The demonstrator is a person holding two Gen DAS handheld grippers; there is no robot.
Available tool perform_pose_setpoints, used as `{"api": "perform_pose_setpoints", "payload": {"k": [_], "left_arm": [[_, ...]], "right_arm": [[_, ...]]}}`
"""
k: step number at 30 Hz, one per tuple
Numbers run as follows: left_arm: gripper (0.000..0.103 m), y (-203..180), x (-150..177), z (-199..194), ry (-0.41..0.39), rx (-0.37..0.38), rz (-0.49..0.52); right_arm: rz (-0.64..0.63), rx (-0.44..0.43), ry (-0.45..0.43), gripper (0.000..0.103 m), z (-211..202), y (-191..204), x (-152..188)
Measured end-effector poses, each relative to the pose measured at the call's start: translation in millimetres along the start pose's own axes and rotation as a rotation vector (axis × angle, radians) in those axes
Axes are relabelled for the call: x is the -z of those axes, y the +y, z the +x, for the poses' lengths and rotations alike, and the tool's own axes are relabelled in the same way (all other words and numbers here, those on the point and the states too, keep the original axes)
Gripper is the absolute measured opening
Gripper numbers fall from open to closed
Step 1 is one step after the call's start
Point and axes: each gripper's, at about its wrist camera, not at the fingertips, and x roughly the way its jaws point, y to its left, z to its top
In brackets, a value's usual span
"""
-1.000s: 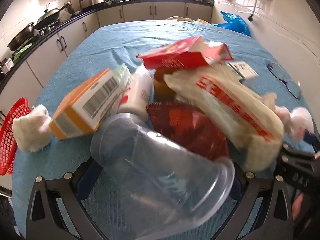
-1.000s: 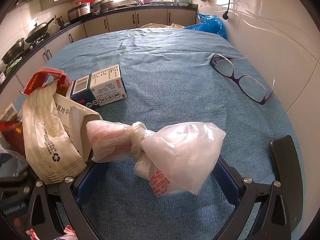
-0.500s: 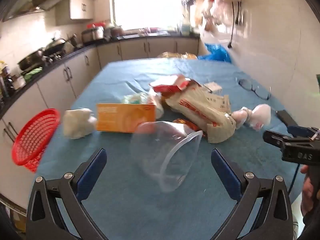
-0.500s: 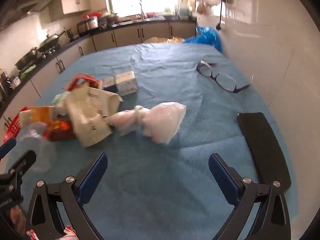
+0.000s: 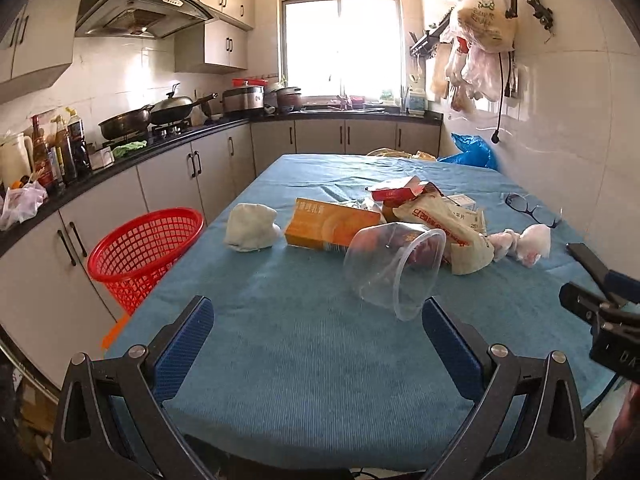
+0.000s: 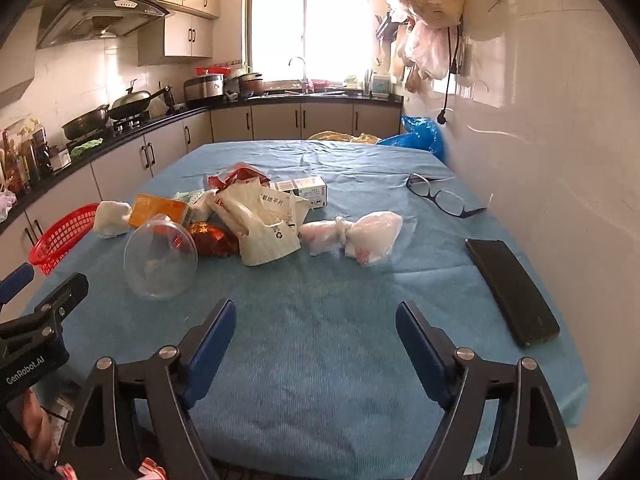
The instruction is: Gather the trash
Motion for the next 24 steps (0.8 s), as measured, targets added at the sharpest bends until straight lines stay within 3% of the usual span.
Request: {"api": "perform_pose_setpoints", "payload": {"k": [11, 24], "left_arm": [[0.103, -13, -1, -2, 0.001, 0.010, 0.051], [0.103, -12, -1, 1, 0.015, 0.010, 0.044]], "right_arm": [[-0.005, 0.046, -0.021, 0.085, 0, -7, 0], [-0.028, 0.095, -0.034, 0.085, -1, -5, -1]]}}
